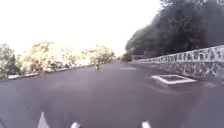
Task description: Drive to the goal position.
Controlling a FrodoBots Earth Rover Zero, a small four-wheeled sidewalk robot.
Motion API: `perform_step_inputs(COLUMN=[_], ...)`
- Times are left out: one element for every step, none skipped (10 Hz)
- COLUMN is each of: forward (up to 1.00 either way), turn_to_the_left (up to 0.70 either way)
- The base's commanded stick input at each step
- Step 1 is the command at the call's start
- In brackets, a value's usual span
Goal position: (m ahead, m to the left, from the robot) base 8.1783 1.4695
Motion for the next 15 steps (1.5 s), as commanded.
perform_step_inputs(forward=[0.85,0.85,0.85,0.85,0.85,0.85,0.85,0.85,0.85,0.85,0.85,0.85,0.85,0.85,0.85], turn_to_the_left=[-0.34,-0.34,-0.34,-0.34,-0.34,-0.34,-0.34,0.00,0.00,0.00,0.00,0.00,0.00,-0.34,-0.34])
